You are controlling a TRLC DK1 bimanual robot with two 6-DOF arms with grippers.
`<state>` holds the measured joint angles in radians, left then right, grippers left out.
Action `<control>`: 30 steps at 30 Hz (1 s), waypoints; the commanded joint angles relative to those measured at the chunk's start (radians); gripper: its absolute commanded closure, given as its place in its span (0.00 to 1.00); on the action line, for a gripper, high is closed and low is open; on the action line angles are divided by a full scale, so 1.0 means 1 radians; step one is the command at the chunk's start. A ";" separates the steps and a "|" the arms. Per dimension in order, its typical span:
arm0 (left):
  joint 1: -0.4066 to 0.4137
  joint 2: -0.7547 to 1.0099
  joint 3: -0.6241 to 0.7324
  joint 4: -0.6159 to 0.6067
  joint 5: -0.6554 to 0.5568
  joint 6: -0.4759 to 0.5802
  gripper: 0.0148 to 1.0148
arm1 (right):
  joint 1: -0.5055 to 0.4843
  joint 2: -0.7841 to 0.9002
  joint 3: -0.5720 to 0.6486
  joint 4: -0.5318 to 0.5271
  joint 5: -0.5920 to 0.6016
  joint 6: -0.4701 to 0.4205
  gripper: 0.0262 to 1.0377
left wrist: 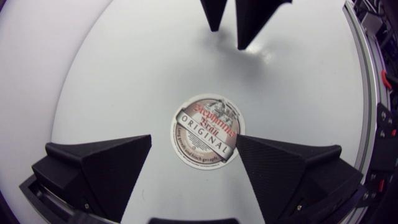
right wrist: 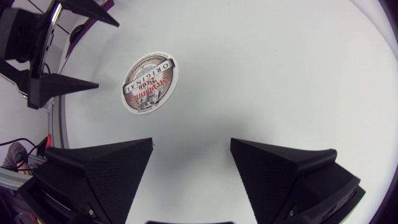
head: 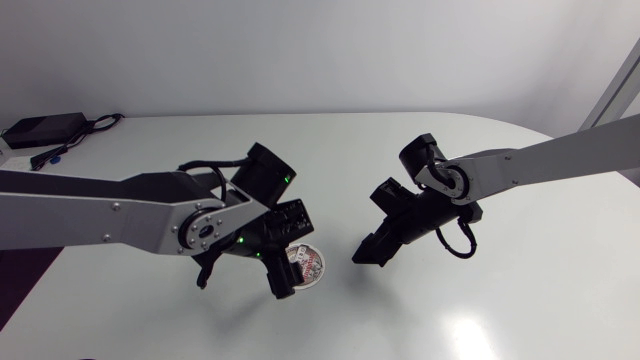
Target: Turn the coaster over.
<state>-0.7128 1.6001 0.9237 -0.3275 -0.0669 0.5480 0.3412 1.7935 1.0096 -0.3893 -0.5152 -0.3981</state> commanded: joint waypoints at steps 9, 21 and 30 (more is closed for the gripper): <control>0.184 0.058 0.152 -0.004 0.067 -0.223 0.03 | 0.005 -0.049 -0.011 0.084 0.098 0.039 0.06; 0.385 0.141 0.145 0.176 0.072 -0.358 0.03 | 0.013 -0.025 -0.059 0.412 0.521 0.122 0.04; 0.441 0.075 0.121 0.292 -0.079 -0.436 0.03 | 0.038 -0.051 -0.032 0.475 0.882 0.186 0.04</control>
<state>-0.2836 1.7164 1.0706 -0.0574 -0.1360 0.1486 0.3603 1.7565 0.9703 0.0746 0.3180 -0.2337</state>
